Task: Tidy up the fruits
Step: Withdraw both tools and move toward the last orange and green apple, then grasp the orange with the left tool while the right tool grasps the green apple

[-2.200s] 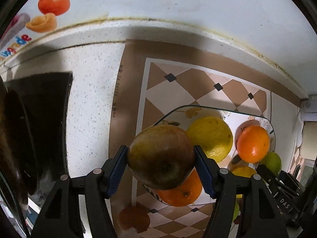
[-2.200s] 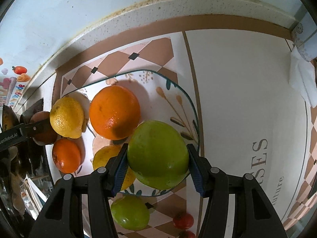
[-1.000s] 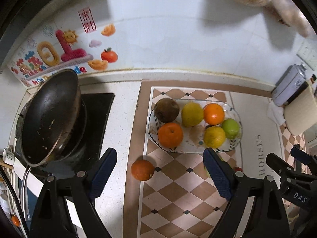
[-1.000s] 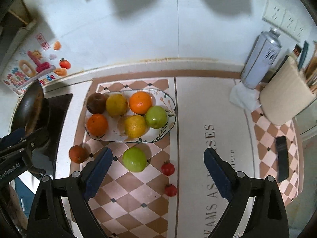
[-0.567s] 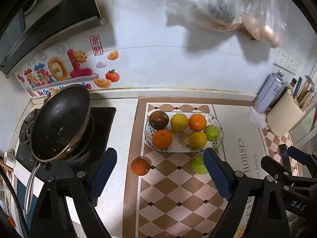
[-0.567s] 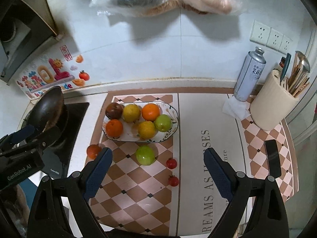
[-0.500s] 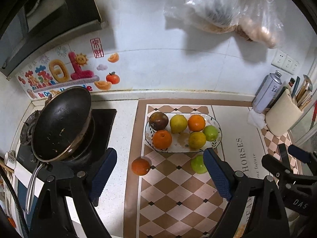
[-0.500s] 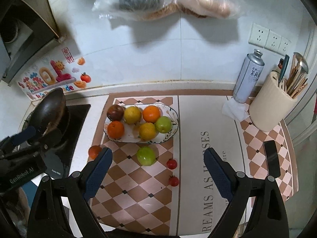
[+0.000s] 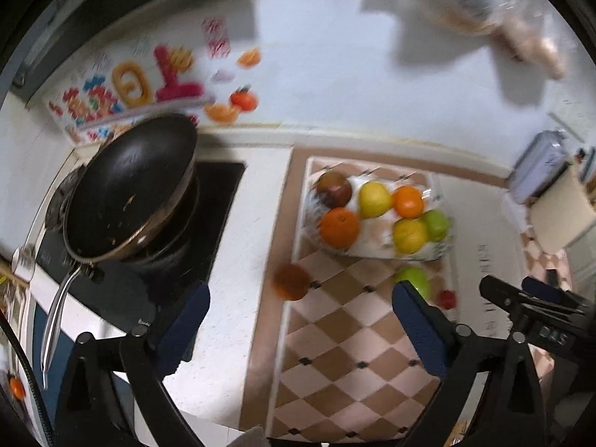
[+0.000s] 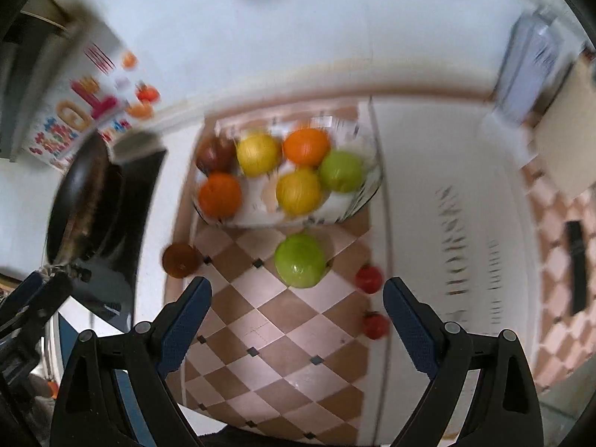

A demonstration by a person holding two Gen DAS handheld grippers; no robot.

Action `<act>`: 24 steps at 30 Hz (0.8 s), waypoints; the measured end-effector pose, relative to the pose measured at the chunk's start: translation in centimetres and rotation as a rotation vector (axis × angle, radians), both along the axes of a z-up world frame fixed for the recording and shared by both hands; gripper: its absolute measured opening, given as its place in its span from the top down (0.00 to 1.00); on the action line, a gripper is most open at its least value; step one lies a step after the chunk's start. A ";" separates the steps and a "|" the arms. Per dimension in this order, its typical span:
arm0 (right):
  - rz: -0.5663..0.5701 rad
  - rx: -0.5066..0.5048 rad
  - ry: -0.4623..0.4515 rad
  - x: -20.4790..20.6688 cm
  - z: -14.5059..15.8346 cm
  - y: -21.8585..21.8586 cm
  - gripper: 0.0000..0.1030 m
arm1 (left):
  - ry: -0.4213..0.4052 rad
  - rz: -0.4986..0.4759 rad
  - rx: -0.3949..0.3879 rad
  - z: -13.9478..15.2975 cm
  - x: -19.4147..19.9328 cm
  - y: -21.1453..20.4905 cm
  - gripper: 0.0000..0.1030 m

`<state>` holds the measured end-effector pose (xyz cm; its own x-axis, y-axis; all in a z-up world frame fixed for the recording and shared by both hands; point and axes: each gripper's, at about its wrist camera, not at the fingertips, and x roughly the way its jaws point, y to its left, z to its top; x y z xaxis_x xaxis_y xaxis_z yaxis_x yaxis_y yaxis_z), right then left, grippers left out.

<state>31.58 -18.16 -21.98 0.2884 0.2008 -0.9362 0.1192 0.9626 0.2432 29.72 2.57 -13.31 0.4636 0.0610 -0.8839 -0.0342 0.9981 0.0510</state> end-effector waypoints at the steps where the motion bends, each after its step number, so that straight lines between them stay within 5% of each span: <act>1: 0.001 0.010 0.037 1.0 -2.2 0.3 0.07 | 0.023 0.017 0.014 -1.0 0.5 0.4 0.03; 10: 0.035 -0.023 0.212 4.9 -12.4 2.5 0.25 | 0.237 0.146 0.004 -9.3 5.6 3.9 0.03; 14: 0.048 -0.003 0.224 5.2 -13.9 3.0 0.41 | 0.327 0.141 -0.014 -12.7 7.6 3.7 0.03; 24: 0.081 0.000 0.233 3.9 -13.9 2.6 0.41 | 0.448 0.084 -0.022 -18.7 9.4 2.5 0.04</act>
